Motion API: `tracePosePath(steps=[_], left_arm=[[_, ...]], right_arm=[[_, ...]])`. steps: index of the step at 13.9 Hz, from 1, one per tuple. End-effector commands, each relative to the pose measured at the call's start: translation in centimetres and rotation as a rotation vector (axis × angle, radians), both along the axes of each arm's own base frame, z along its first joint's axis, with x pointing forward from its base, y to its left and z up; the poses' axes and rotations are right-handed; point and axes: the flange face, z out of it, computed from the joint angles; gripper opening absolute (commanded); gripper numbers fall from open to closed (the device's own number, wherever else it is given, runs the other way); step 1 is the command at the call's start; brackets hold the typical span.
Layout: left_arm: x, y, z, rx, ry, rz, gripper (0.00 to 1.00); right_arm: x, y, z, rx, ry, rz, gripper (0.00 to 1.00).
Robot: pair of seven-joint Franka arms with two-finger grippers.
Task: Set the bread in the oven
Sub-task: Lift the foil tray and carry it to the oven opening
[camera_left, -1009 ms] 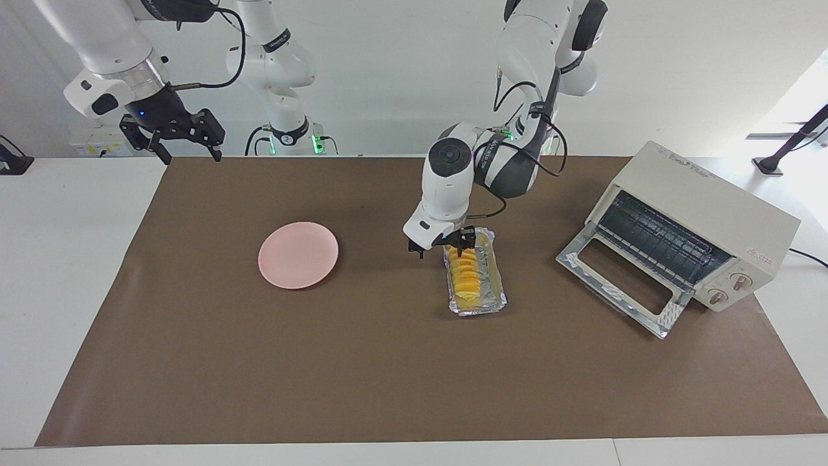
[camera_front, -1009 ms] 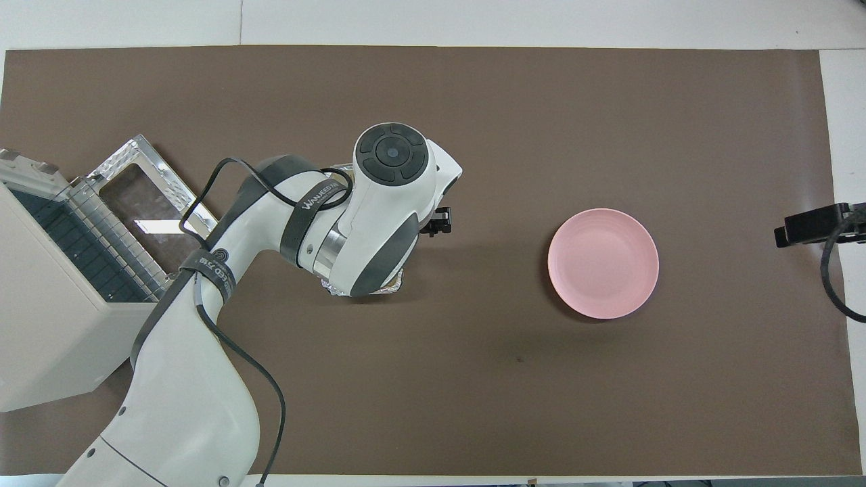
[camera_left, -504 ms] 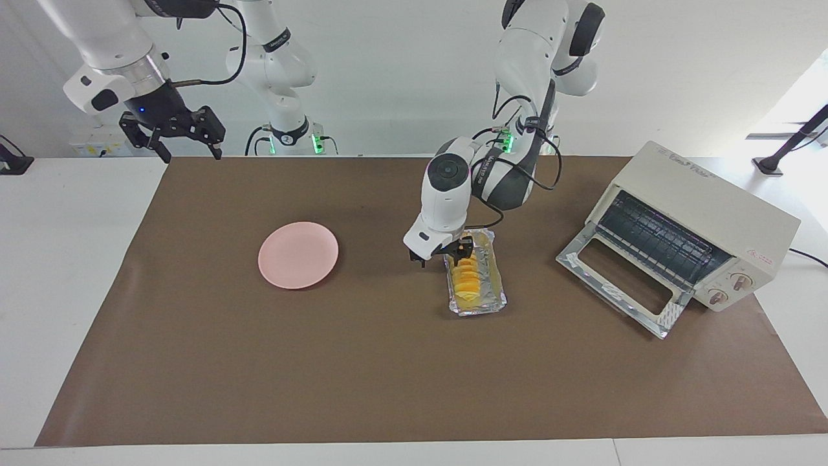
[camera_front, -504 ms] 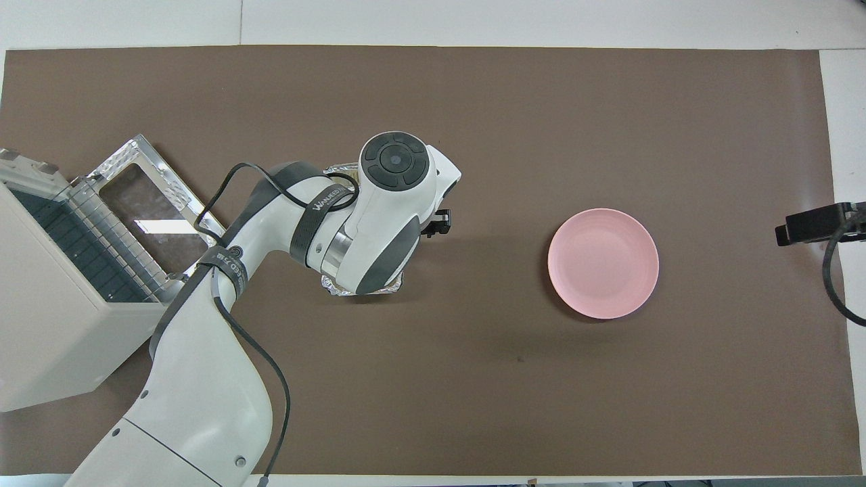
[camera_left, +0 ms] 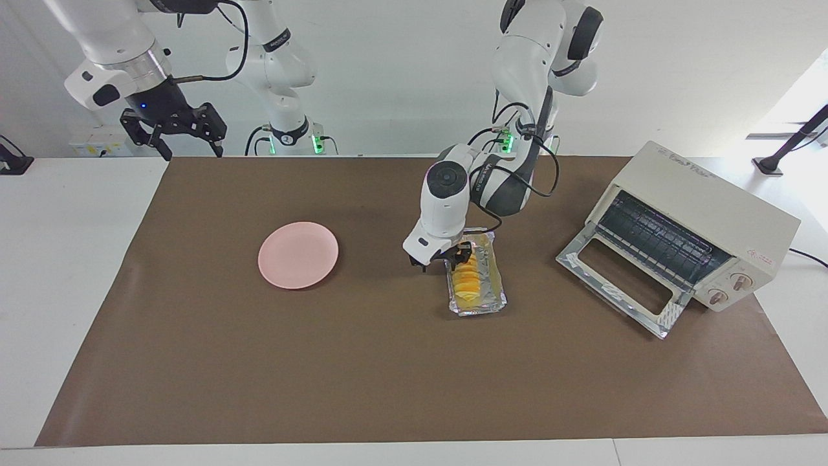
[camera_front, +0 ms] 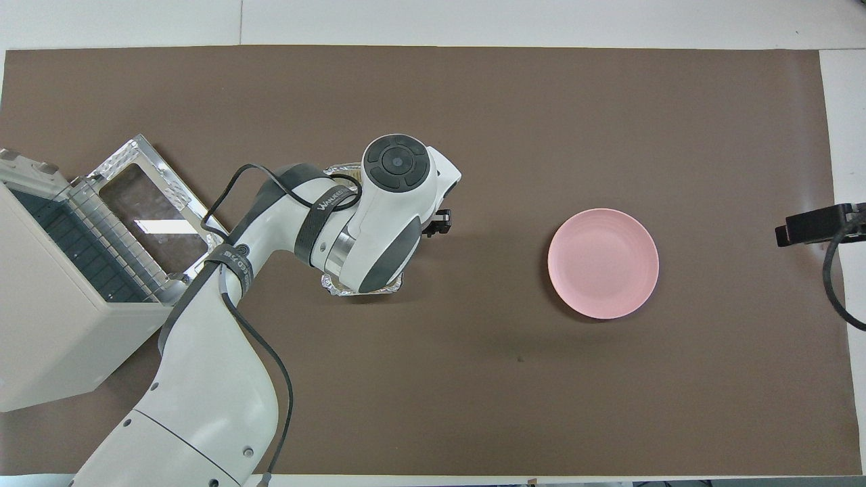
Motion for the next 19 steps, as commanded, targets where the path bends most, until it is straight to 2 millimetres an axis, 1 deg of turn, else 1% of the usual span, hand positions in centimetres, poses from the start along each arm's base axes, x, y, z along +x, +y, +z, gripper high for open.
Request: tracePosePath(steps=[1,2,3,4,5,6,8,10,11,12,13,14,15,16,17,18,19], left_arm=[[-0.4,0.3,-0.7,0.011,-0.01,0.005,0.5],[-0.5,0.4,-0.9,0.009,-0.013,0.005,0.44],[-0.6,0.5,-1.3,0.011,-0.01,0.005,0.34],[-0.6,0.6,-1.4,0.013,-0.008,0.006,0.24],[-0.4,1.1,-1.4,0.015,-0.004,0.014,0.1],[0.0,1.5,-1.2,0.02,-0.002,0.022,0.0],[0.6,2.1,-0.7,0.023,-0.004,0.037,0.0],[2.1,3.1,0.9,0.039,-0.004,0.063,0.0],[2.9,3.4,1.4,0.054,0.007,0.082,0.0],[4.0,4.1,3.0,0.073,0.006,0.146,0.0],[4.9,4.3,4.2,0.095,0.011,0.226,0.0],[6.1,5.3,5.9,0.108,-0.002,0.289,0.0],[6.9,6.6,6.9,0.119,-0.016,0.361,0.0],[7.8,8.2,7.6,0.129,-0.035,0.454,0.0],[8.6,10.2,8.1,0.139,-0.036,0.505,0.0],[9.6,13.2,8.3,0.156,-0.017,0.56,0.0],[10.4,15.7,8.5,0.17,-0.013,0.601,0.0]], right_arm=[[-0.6,0.0,0.3,-0.008,-0.004,-0.013,1.0],[-0.7,0.0,0.3,-0.008,-0.001,-0.013,1.0],[-0.7,0.1,0.3,-0.008,0.001,-0.011,1.0],[-0.7,0.0,0.3,-0.009,0.001,-0.011,1.0],[-0.7,0.1,0.3,-0.008,0.001,-0.01,1.0],[-0.7,0.1,0.3,-0.008,0.001,-0.011,1.0],[-0.7,0.1,0.4,-0.008,-0.001,-0.011,1.0],[-0.7,0.1,0.3,-0.009,0.001,-0.01,1.0],[-0.7,0.1,0.3,-0.008,0.001,-0.01,1.0],[-0.7,0.1,0.4,-0.008,-0.001,-0.011,1.0],[-0.7,0.1,0.3,-0.008,0.001,-0.011,1.0],[-0.7,0.1,0.3,-0.008,0.001,-0.011,1.0],[-0.7,0.1,0.3,-0.008,0.001,-0.011,1.0],[-0.7,0.1,0.3,-0.008,0.001,-0.01,1.0],[-0.7,0.1,0.3,-0.008,0.001,-0.01,1.0],[-0.7,0.1,0.3,-0.008,0.001,-0.011,1.0],[-0.7,0.1,0.3,-0.008,0.001,-0.011,1.0]])
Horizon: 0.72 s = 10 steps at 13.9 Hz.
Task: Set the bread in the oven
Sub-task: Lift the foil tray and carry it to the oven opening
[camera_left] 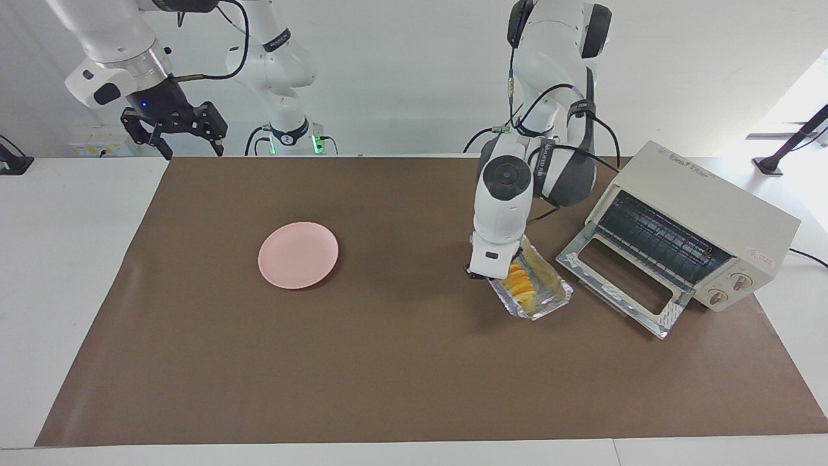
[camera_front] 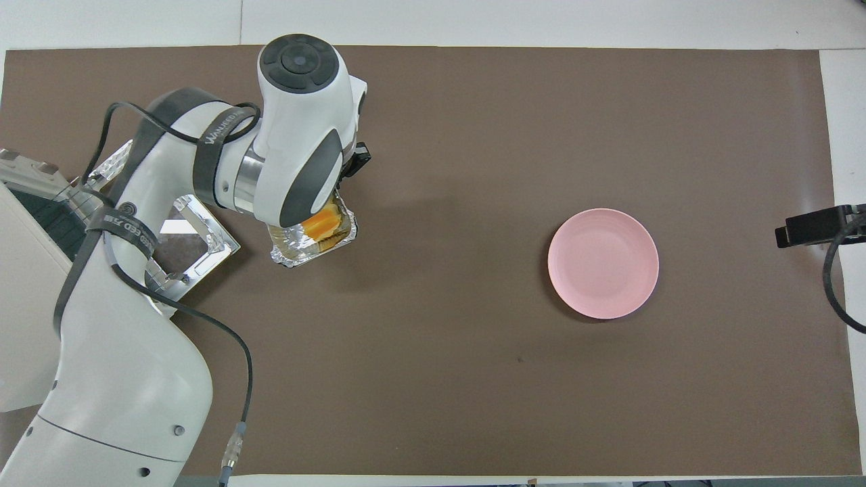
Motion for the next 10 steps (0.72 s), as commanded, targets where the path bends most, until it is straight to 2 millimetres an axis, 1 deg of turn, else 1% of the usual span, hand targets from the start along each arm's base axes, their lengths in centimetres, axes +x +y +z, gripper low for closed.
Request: tracePosePath(steps=[1,2,4,5,6,8,10], left_arm=[[2.3,5.5,-0.1,0.029,0.025,0.125,0.0],[3.0,8.6,-0.3,0.036,0.035,0.169,0.0],[3.0,12.9,-1.1,0.046,0.078,0.217,0.0],[2.8,14.7,-1.6,0.048,0.104,0.206,0.0],[2.6,16.0,-1.8,0.048,0.119,0.178,0.0],[2.9,18.8,-2.3,0.046,0.136,0.186,0.0],[2.8,20.6,-2.4,0.045,0.147,0.201,0.0]], right_arm=[[-0.6,0.0,0.2,-0.009,0.001,-0.013,1.0],[-0.6,0.0,0.2,-0.007,0.001,-0.013,1.0],[-0.6,0.0,0.2,-0.007,0.001,-0.013,1.0],[-0.6,0.0,0.2,-0.009,0.001,-0.013,1.0],[-0.6,0.0,0.3,-0.007,-0.001,-0.013,1.0],[-0.6,0.0,0.2,-0.009,0.001,-0.013,1.0],[-0.6,0.0,0.2,-0.007,0.001,-0.013,1.0]])
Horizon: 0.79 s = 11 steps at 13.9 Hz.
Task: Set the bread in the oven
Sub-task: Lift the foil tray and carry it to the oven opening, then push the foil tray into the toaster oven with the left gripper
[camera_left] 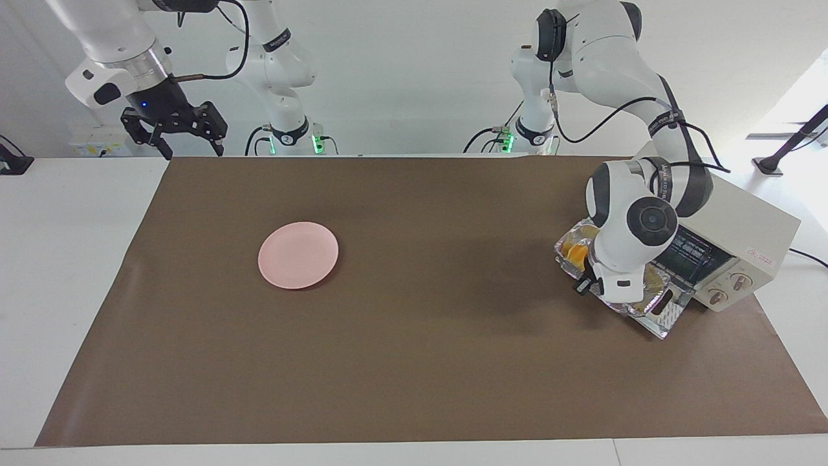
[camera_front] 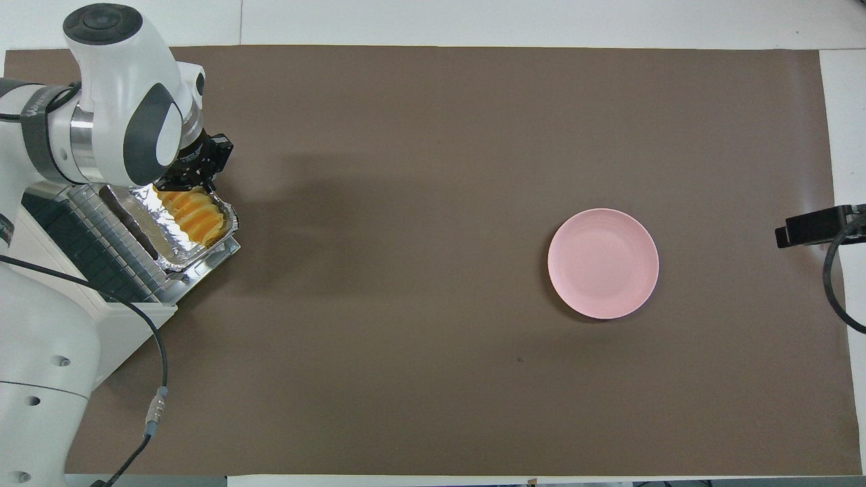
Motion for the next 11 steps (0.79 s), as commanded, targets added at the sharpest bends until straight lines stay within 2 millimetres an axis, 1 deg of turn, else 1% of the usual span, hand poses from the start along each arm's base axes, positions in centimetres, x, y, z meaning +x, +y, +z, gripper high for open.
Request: tracePosePath(steps=[1,3,4,6,7,9,11], left_arm=[[-1.0,2.5,0.8,-0.004,0.027,0.017,0.0],[-1.3,3.8,0.7,0.013,0.051,0.011,0.0],[-1.6,4.5,1.1,0.007,0.057,0.001,0.0],[-2.6,6.5,1.9,-0.008,0.063,0.008,0.0],[-3.2,7.1,2.1,-0.017,0.065,0.016,0.0],[-4.1,8.2,2.4,-0.027,0.064,0.029,0.0],[-4.2,8.6,2.2,-0.028,0.068,0.029,0.0]], right_arm=[[-0.6,0.0,0.2,-0.007,0.001,-0.013,1.0],[-0.6,0.0,0.2,-0.007,0.001,-0.013,1.0],[-0.6,0.0,0.3,-0.007,-0.001,-0.013,1.0],[-0.6,0.0,0.2,-0.007,0.001,-0.013,1.0],[-0.6,0.0,0.2,-0.007,0.001,-0.013,1.0],[-0.6,0.0,0.2,-0.007,0.001,-0.013,1.0],[-0.6,0.0,0.3,-0.009,-0.001,-0.013,1.0]])
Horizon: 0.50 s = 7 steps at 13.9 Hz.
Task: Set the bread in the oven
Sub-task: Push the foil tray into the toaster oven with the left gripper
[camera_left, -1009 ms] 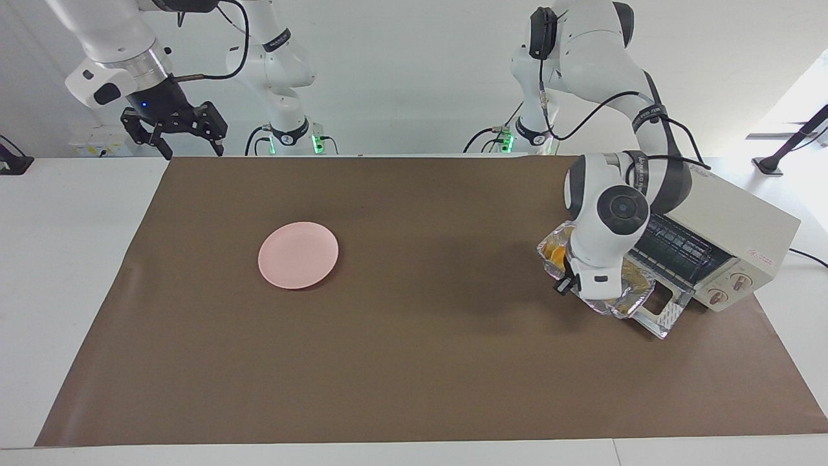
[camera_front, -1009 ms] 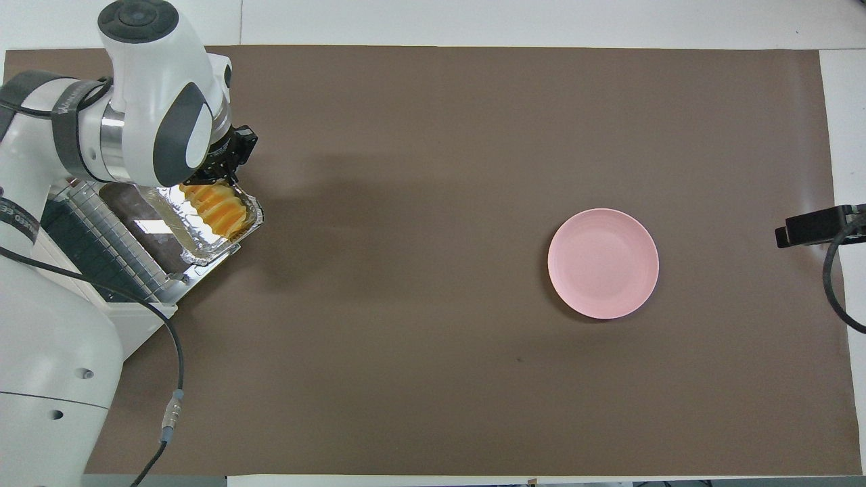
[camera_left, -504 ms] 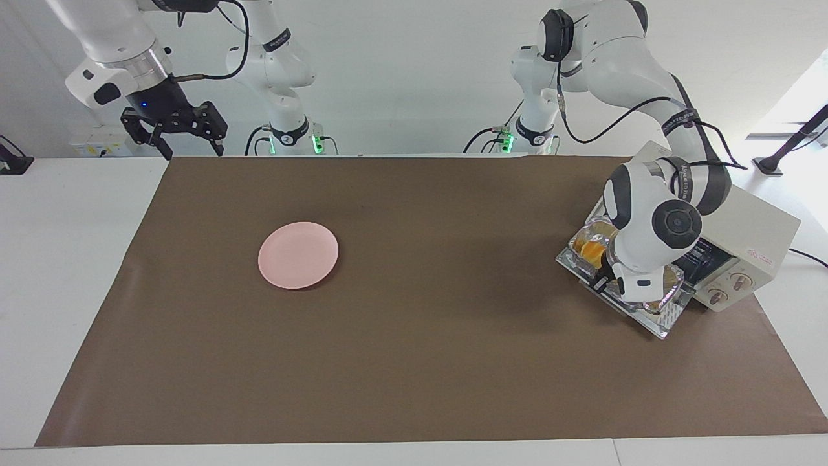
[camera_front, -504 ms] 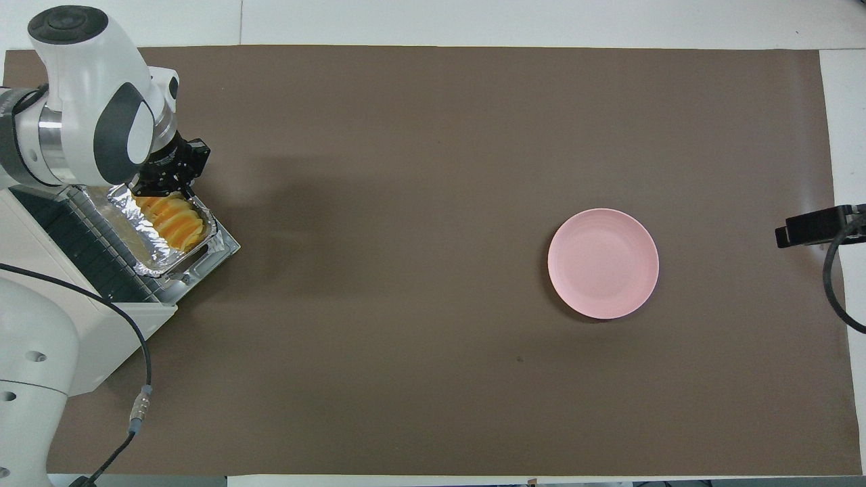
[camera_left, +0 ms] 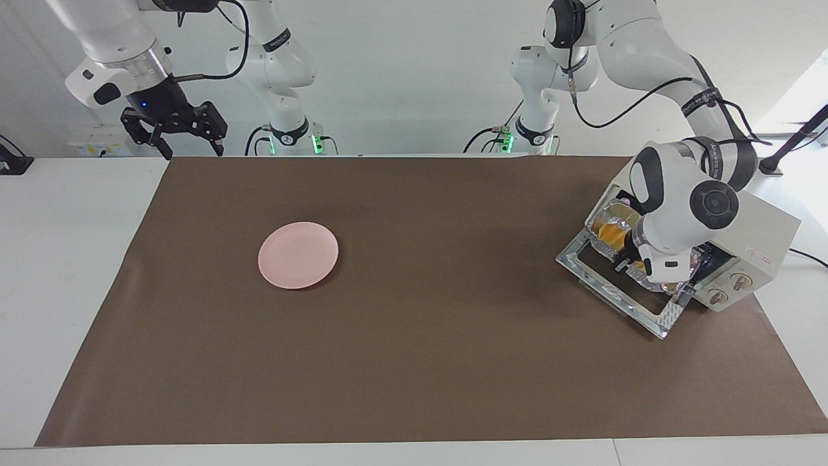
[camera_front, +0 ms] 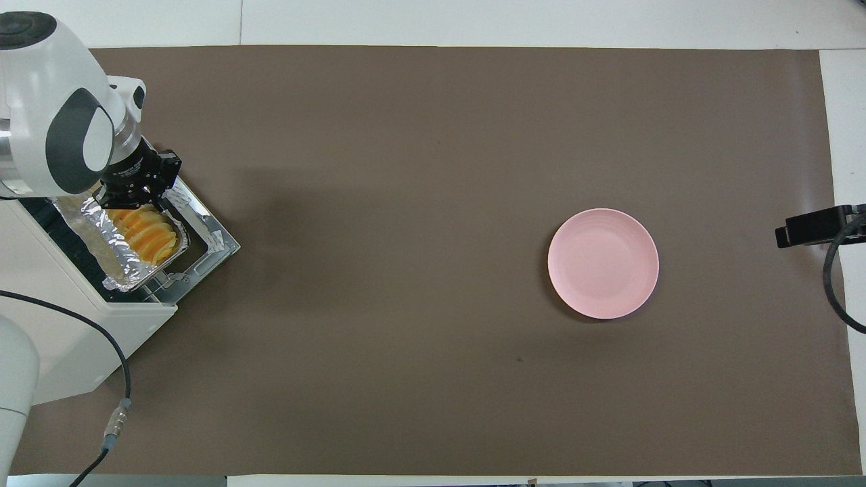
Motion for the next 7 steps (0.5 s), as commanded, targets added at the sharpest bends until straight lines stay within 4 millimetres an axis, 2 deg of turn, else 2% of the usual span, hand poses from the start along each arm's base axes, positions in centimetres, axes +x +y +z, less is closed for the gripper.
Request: tracePosePath(steps=[1,6,7], left_arm=[[-1.3,0.7,0.1,-0.003,0.008,-0.01,0.0],[-0.9,2.4,-0.4,-0.004,-0.048,0.01,0.0],[-0.9,3.4,-0.4,-0.003,-0.052,0.024,0.0]], right_arm=[[-0.6,0.0,0.2,-0.007,0.001,-0.013,1.0],[-0.6,0.0,0.2,-0.007,0.001,-0.013,1.0],[-0.6,0.0,0.2,-0.007,0.001,-0.013,1.0]])
